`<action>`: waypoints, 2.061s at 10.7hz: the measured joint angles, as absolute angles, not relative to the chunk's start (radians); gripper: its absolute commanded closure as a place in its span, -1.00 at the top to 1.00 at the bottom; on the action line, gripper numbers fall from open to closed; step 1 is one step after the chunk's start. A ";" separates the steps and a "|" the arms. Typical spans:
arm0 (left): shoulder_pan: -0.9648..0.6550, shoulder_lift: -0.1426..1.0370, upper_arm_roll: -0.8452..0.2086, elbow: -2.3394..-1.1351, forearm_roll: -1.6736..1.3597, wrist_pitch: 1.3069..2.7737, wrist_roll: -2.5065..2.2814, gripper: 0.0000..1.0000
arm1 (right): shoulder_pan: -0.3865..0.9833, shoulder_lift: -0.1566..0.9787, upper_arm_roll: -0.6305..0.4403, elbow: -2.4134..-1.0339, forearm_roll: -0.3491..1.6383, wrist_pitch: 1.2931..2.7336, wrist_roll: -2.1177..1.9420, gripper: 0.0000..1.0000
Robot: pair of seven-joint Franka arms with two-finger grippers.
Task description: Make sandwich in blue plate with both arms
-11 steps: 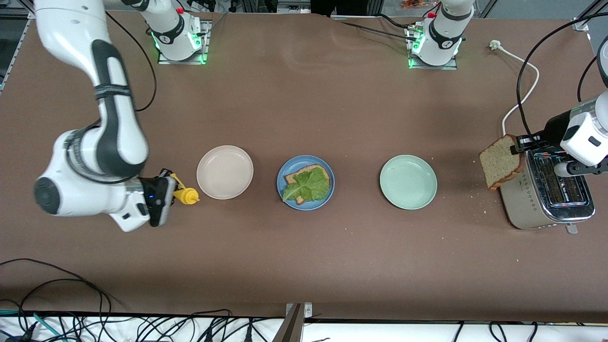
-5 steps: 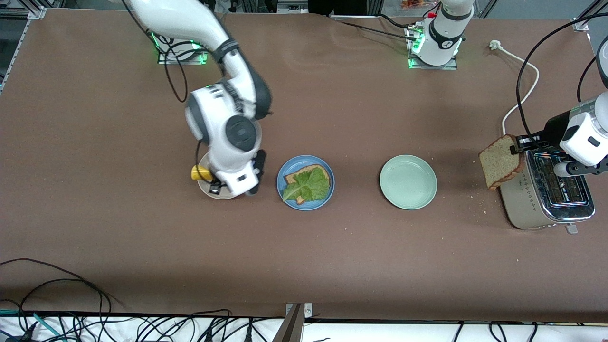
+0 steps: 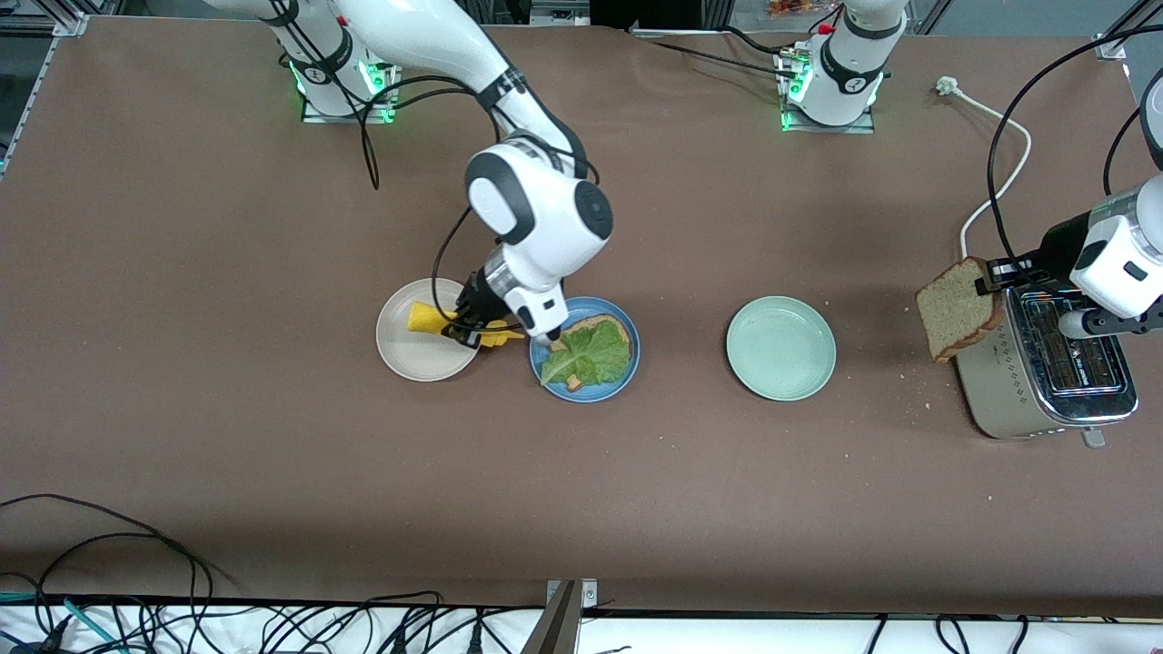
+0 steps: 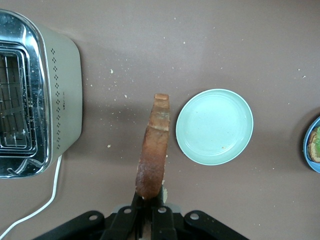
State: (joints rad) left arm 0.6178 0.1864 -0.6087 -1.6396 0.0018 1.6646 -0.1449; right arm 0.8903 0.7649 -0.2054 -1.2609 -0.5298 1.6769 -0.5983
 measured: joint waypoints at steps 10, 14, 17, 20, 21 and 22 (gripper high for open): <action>0.618 0.186 -0.609 -1.641 0.002 1.665 -0.145 -1.00 | 0.996 0.834 -0.230 -1.237 -0.599 1.652 -0.457 -0.95; 0.617 0.187 -0.609 -1.644 0.002 1.665 -0.145 -1.00 | 0.842 0.722 -0.252 -1.207 -0.299 1.662 -0.501 -0.95; 0.576 0.194 -0.615 -1.646 -0.002 1.665 -0.205 -1.00 | 0.704 0.659 -0.252 -1.207 -0.066 1.709 -0.621 -0.95; 0.443 0.223 -0.625 -1.647 -0.020 1.711 -0.430 -1.00 | 0.536 0.654 -0.254 -1.207 0.181 1.732 -0.847 -0.95; 0.395 0.232 -0.628 -1.647 -0.047 1.744 -0.511 -1.00 | 0.476 0.654 -0.253 -1.208 0.270 1.733 -0.933 -0.95; 0.348 0.240 -0.629 -1.647 -0.083 1.779 -0.586 -1.00 | 0.417 0.655 -0.252 -1.210 0.354 1.733 -1.023 -0.94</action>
State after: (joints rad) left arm 0.3483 0.2403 -0.6290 -1.6468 -0.0825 1.7790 -0.5862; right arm 0.4173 0.6553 -0.2521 -1.2098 0.3540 1.7333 -1.0228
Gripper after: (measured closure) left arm 0.921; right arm 0.974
